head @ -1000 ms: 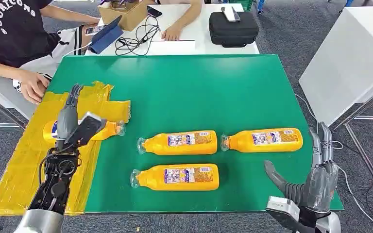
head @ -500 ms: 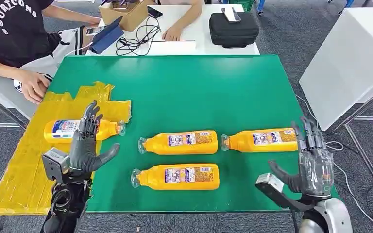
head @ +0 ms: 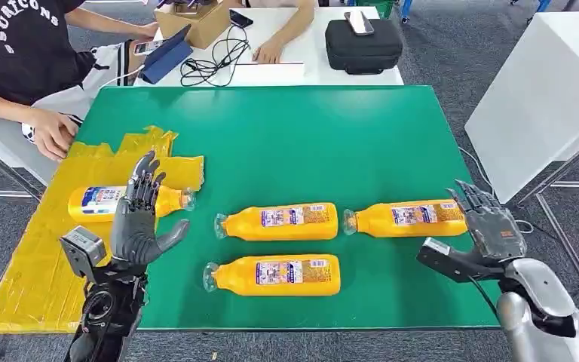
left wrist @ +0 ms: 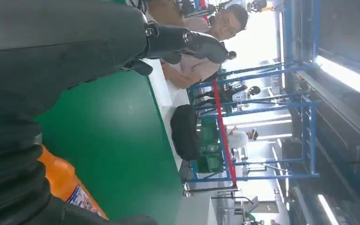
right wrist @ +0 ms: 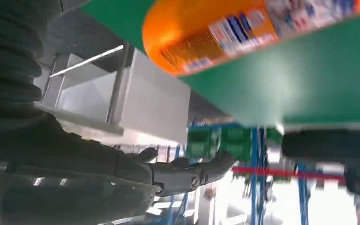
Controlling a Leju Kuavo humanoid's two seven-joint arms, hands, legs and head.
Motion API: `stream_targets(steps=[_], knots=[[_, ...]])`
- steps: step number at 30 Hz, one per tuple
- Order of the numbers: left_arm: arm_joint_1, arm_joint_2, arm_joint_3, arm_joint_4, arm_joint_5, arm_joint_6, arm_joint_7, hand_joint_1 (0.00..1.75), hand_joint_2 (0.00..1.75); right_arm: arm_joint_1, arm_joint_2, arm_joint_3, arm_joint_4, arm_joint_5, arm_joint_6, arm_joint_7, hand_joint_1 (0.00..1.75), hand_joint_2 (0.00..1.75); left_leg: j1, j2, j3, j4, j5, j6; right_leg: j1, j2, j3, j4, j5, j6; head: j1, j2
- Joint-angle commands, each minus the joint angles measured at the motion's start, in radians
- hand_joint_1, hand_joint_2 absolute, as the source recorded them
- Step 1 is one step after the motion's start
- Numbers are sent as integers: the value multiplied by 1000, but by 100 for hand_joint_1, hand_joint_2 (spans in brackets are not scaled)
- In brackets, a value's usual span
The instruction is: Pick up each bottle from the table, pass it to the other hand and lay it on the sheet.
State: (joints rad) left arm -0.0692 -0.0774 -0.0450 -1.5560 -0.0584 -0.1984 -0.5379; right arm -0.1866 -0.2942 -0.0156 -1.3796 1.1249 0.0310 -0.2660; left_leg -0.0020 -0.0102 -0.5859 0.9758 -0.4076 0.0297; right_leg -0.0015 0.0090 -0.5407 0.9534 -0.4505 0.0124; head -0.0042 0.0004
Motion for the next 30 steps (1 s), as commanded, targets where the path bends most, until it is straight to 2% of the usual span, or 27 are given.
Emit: stream_targets(steps=[1,5,11,16,17,22,26,30], knots=[[-89,-30,-11,186,-9,-11,-13,0,175,-392,-43,206,641,-47,21,-86,0,175,2,10,9,-1,-3,-2,2,7,8,-4,1,1,0,0],[-120,-31,-14,224,-9,-10,-15,0,175,-474,-5,267,761,-42,21,-114,0,175,0,3,5,-1,-1,-1,1,2,3,-2,0,1,0,0],[-127,-34,-2,256,-2,-7,-17,0,175,-544,34,370,841,-34,29,-119,0,175,1,4,7,0,-2,-1,2,3,5,-1,-1,1,0,0],[-130,-35,2,280,6,-6,-21,0,175,-556,54,415,858,-34,46,-119,0,175,2,5,8,0,-3,-2,2,3,6,-1,-1,1,0,0],[-132,-35,1,283,7,-6,-21,0,175,-559,55,423,865,-35,55,-119,0,175,1,3,4,0,-1,-1,1,2,3,-1,0,1,0,0],[-140,-38,-6,289,9,-2,-22,0,175,-577,47,474,916,-34,146,-84,0,175,2,3,7,1,-3,-2,2,1,6,-1,-2,1,0,0],[-146,-46,-9,320,7,8,-10,0,175,-606,30,521,998,-15,276,24,0,175,2,1,6,1,-2,-1,2,0,6,-1,-1,1,0,0],[-161,-55,-8,347,6,15,-7,0,175,-622,11,545,1039,-6,335,69,0,175,2,-2,7,0,-1,-1,2,-4,7,-3,-1,1,0,0]])
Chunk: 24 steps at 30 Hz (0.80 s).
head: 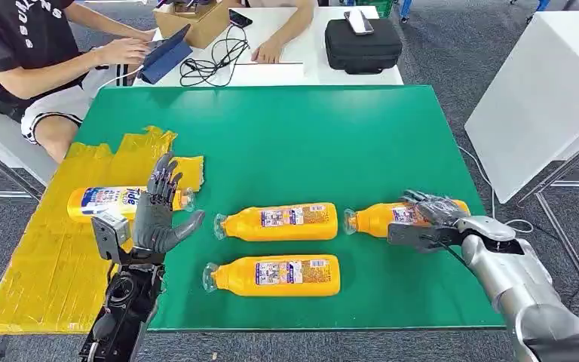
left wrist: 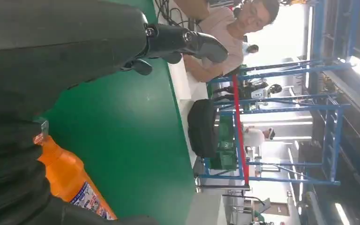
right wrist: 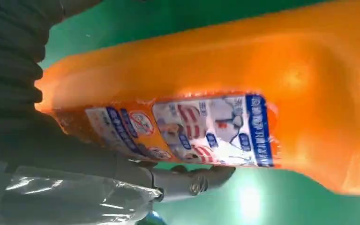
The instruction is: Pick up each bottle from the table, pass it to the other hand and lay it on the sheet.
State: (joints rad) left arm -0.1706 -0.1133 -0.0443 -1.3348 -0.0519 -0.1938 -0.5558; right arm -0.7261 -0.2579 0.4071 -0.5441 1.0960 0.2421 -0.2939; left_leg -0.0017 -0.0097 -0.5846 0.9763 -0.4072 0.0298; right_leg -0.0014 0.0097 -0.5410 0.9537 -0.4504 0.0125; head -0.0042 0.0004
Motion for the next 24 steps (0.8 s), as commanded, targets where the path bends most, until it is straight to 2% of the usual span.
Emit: stream_targets(steps=[1,9,10,11,12,13,14,17,24], knots=[[-64,-20,-9,131,-1,12,11,0,175,-84,-30,128,203,26,122,100,0,175,2,-3,6,0,-2,-1,2,-5,8,-3,-2,1,0,0],[-67,-19,-7,138,-2,17,14,0,175,-58,-35,118,186,15,83,128,3,175,2,-2,6,-1,-1,-1,2,-4,8,-3,-1,1,0,0],[-64,-19,-6,137,-2,18,15,0,175,-56,-34,120,183,17,77,135,63,175,1,-3,5,-1,-1,-1,1,-4,8,-3,-1,1,0,0],[-63,-20,-5,137,-1,19,16,0,175,-55,-34,123,179,19,71,138,101,175,1,-3,5,-1,-1,-1,1,-4,7,-3,-1,1,0,0],[-60,-20,-4,136,-1,21,16,0,175,-51,-35,123,170,18,48,139,134,175,2,-3,7,-1,-1,-1,2,-4,9,-3,-1,1,0,0],[-59,-19,-4,135,-2,21,16,0,175,-52,-35,124,167,19,42,139,143,175,1,-3,6,-1,-1,-1,1,-4,8,-3,-1,1,0,0],[-53,-19,-2,129,-1,22,16,0,175,-45,-35,119,151,16,6,146,173,175,1,-2,5,-1,-1,-1,1,-3,7,-2,0,0,0,0],[-38,-19,12,102,1,32,23,0,175,-42,-17,122,128,38,-111,173,175,175,1,-1,6,-1,-1,-1,1,-2,7,-2,0,1,0,0],[-13,-20,26,66,2,36,30,0,175,-51,21,109,115,54,-195,224,175,175,1,3,7,0,-2,-2,1,1,8,-1,-1,1,0,0]])
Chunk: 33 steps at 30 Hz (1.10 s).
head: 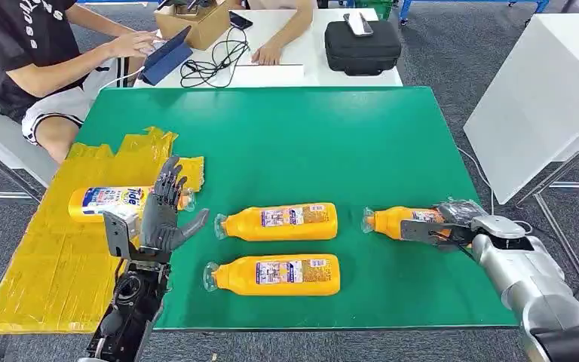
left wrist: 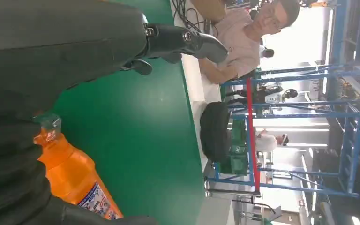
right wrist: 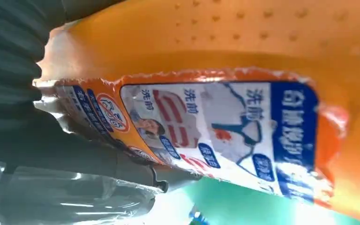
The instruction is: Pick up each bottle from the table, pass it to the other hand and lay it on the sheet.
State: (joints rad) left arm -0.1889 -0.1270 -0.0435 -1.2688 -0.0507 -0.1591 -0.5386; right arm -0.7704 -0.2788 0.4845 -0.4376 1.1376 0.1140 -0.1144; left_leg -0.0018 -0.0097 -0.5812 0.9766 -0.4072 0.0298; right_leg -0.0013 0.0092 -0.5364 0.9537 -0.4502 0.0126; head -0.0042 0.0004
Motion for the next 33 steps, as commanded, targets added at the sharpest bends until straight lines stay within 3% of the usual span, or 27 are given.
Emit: stream_targets(steps=[1,5,8,14,17,21,22,27,29,31,33], knots=[[6,-6,26,0,0,2,13,0,175,-7,42,32,8,13,-67,45,175,175,1,3,3,-1,-2,-1,1,1,2,-1,-1,0,0,0],[32,-13,33,-34,-4,4,17,0,175,34,73,-52,-46,-20,-219,101,175,175,1,2,2,-1,-1,-1,1,1,2,-1,0,0,0,0],[52,-11,34,-58,-7,3,20,0,175,66,79,-78,-90,-35,-236,107,175,175,1,3,2,-1,-2,-1,1,1,2,-1,0,0,0,0],[139,-19,58,-119,-13,14,27,0,175,417,147,-374,-675,-232,-429,72,175,175,2,2,4,-2,-4,-2,3,1,5,-3,-2,0,0,0],[142,-18,59,-123,-12,12,28,0,175,445,146,-381,-731,-235,-412,80,175,175,2,0,1,0,-4,-2,3,0,2,-1,-3,0,0,0],[142,-14,54,-109,-15,22,31,0,175,576,201,-486,-922,-340,-601,6,175,175,1,-3,-4,-1,-2,-2,2,-2,-4,-1,-2,0,0,0],[137,-15,53,-101,-14,24,31,0,175,595,204,-488,-946,-340,-602,8,175,175,3,-2,1,1,-5,-3,3,-3,3,-1,-5,1,0,0],[101,-25,44,-58,-11,23,38,0,175,692,287,-544,-1101,-317,-749,-11,175,175,2,-4,-2,-1,-3,-2,2,-3,-1,-1,-4,0,0,0],[90,-27,41,-46,-13,25,40,0,175,718,294,-541,-1137,-311,-756,-10,175,175,2,-5,-3,0,-3,-2,2,-5,-1,0,-4,0,0,0],[75,-29,37,-30,-15,28,46,0,175,736,324,-545,-1180,-350,-812,-55,175,175,2,-5,-1,0,-4,-3,2,-5,0,-1,-5,0,0,0],[51,-26,21,-2,-23,36,59,0,175,748,354,-509,-1222,-507,-799,-166,175,175,1,-4,-3,-1,-2,-2,1,-4,-2,0,-3,0,0,0]])
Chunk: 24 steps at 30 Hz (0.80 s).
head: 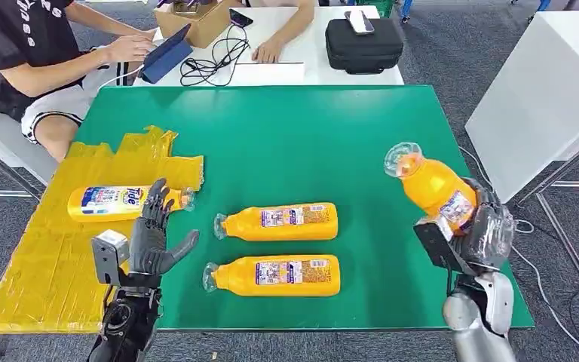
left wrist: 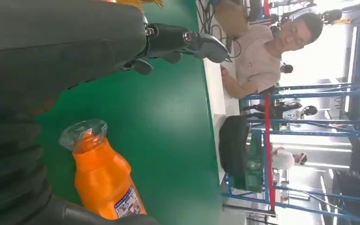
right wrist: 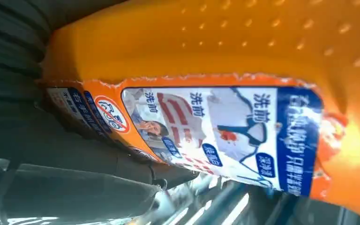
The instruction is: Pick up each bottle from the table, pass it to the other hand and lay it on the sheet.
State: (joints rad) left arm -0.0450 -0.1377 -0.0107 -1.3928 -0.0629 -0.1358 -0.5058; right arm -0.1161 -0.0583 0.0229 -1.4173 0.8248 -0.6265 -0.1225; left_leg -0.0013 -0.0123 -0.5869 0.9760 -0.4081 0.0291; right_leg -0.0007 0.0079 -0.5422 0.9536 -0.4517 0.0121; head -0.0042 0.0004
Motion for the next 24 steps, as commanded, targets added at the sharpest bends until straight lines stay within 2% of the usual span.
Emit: stream_targets(steps=[1,3,4,5,11,13,16,18,21,22,24], knots=[[-104,-12,-21,128,-19,16,30,0,175,86,144,-29,-235,-292,-11,-206,175,175,0,-1,2,0,-1,-1,0,-2,2,0,-2,0,0,0],[-142,-6,-59,133,-40,10,39,0,175,39,171,13,-174,-506,131,-288,175,175,0,1,2,0,-1,-1,1,-1,2,0,-1,0,0,0],[-171,-2,-89,131,-45,-6,49,0,175,5,177,32,-115,-600,218,-318,175,175,2,1,6,1,-4,-3,2,-1,7,0,-3,0,0,0],[-192,-1,-109,129,-44,-16,59,0,175,-21,182,45,-69,-626,243,-345,175,175,1,3,2,1,-1,-2,2,1,2,0,0,0,0,0],[-198,2,-121,122,-37,-11,81,0,175,-38,182,44,-38,-631,236,-363,175,175,1,3,3,-1,0,-1,1,1,3,-1,0,0,0,0],[-220,16,-163,110,-41,-25,68,0,175,-64,185,63,-10,-710,337,-386,175,175,2,4,6,-1,-1,-2,2,1,6,-2,-1,1,0,0],[-254,36,-246,38,-38,-40,92,0,175,-190,185,165,160,-790,494,-424,175,175,2,6,4,2,-2,-2,2,3,4,0,0,1,0,0],[-261,43,-278,-2,-31,-39,109,0,175,-236,195,206,224,-804,533,-435,175,175,2,9,3,2,-2,-2,2,6,3,0,1,1,0,0],[-260,47,-288,-13,-30,-38,115,0,175,-239,196,219,227,-817,556,-436,175,175,1,5,2,0,0,-2,1,3,1,0,1,0,0,0],[-265,55,-311,-23,-27,-41,114,0,175,-248,192,247,245,-887,685,-413,175,175,1,4,2,0,0,-2,1,2,2,0,1,0,0,0],[-268,58,-330,-28,-28,-43,111,0,175,-266,198,280,288,-904,754,-411,175,175,1,3,3,0,0,-2,1,2,3,0,0,0,0,0]])
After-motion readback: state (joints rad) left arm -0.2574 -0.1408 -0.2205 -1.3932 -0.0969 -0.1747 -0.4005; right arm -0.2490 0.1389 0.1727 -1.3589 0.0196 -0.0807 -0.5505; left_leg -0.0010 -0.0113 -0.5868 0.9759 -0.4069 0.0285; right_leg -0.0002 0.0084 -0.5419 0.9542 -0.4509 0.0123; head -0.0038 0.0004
